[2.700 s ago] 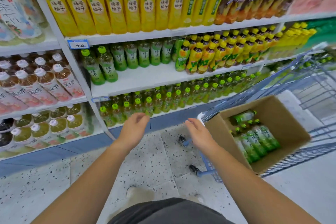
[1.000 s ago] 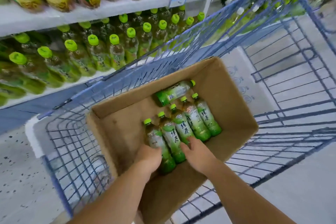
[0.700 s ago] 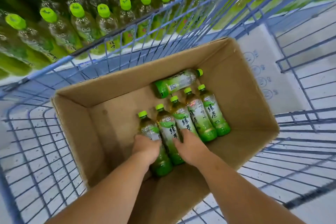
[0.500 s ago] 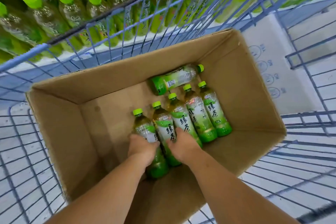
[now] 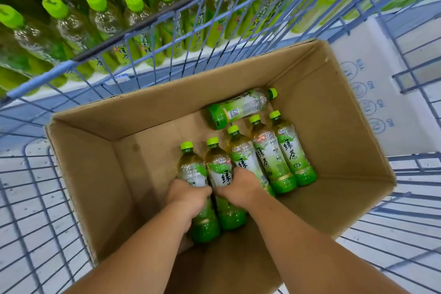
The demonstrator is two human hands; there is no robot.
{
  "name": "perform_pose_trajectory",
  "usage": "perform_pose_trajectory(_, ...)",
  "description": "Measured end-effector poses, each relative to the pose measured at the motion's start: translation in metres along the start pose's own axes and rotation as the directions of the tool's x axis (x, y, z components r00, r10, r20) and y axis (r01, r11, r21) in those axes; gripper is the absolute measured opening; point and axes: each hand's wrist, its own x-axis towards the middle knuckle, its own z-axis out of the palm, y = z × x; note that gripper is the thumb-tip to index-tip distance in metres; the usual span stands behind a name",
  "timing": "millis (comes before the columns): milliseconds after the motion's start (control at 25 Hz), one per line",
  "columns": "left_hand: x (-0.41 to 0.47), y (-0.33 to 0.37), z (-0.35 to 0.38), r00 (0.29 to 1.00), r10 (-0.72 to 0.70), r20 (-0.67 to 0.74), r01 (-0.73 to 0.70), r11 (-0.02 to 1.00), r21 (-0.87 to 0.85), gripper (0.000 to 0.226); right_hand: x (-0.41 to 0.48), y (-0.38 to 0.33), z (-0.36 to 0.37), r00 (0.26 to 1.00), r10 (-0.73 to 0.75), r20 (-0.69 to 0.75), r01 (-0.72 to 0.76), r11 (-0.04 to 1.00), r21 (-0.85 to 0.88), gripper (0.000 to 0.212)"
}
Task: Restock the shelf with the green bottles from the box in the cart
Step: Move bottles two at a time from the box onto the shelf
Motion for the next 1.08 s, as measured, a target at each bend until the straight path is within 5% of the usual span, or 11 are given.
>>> perform_pose_trajectory(280,-0.020,0.023,-0.038,0.996,0.087,0.007,-0.087,0.996,0.001,0.069,-0.027,0.005,-0.020,0.994,0.052,0.091,-0.087,0.889,0.450,0.048)
perform_pose_trajectory(480,-0.080,0.042,-0.081,0.981,0.170,0.094,-0.169,0.985,-0.015,0.070,-0.097,-0.015,-0.051,0.998,0.062,-0.024,-0.033,0.776,0.630,0.032)
perform_pose_trajectory(840,-0.211,0.053,-0.169,0.865,0.477,0.156,-0.476,0.878,-0.042,0.057,-0.258,-0.076,-0.090,0.960,0.030,-0.280,0.148,0.790,0.595,0.051)
perform_pose_trajectory(1080,-0.252,0.055,-0.247,0.773,0.574,0.270,-0.575,0.814,-0.085,0.051,-0.336,-0.121,-0.072,0.919,0.027,-0.394,0.235,0.763,0.602,0.038)
